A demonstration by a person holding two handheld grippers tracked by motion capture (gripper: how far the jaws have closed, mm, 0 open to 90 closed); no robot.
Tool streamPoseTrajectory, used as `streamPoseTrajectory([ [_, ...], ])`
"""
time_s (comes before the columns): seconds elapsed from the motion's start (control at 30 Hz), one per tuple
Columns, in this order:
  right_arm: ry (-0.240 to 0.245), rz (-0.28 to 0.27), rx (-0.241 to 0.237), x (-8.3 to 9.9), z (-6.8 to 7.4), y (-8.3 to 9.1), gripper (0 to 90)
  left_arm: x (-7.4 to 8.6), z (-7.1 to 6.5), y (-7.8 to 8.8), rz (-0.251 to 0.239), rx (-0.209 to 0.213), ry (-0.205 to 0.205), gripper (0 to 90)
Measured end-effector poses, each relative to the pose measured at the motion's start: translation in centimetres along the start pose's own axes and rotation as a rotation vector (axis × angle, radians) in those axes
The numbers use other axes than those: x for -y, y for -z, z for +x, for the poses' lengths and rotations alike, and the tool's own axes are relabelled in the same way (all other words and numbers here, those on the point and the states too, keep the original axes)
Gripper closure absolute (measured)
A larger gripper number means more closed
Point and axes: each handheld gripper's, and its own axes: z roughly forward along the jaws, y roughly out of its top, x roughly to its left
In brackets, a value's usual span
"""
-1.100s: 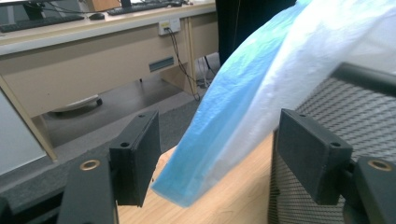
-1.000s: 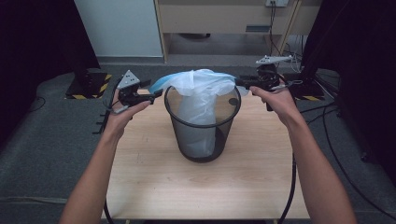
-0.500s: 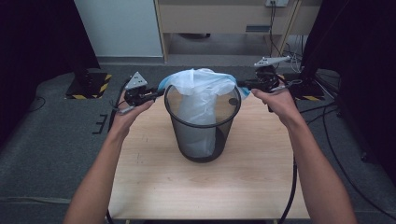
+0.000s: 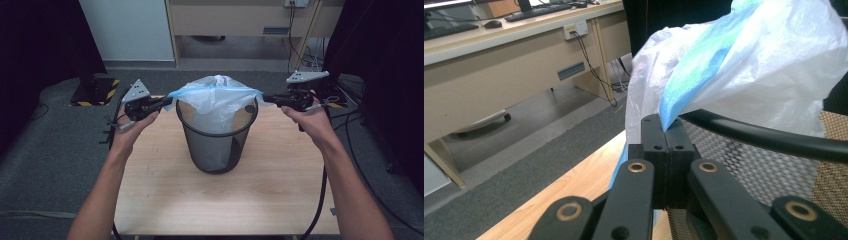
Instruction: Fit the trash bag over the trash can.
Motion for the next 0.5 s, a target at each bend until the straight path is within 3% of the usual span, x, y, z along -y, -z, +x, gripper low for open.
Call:
streamPoseTrajectory([
  [0.3,0.015,-0.016,-0.033,1.2,1.0,1.1,90.0,1.4,-1.1,0.5,0.017,0.012,-0.015,90.0],
  [0.5,0.030,-0.017,-0.063,2.1,1.5,1.7,90.0,2.1,-1.3,0.7,-0.004,0.007,-0.008,89.9],
])
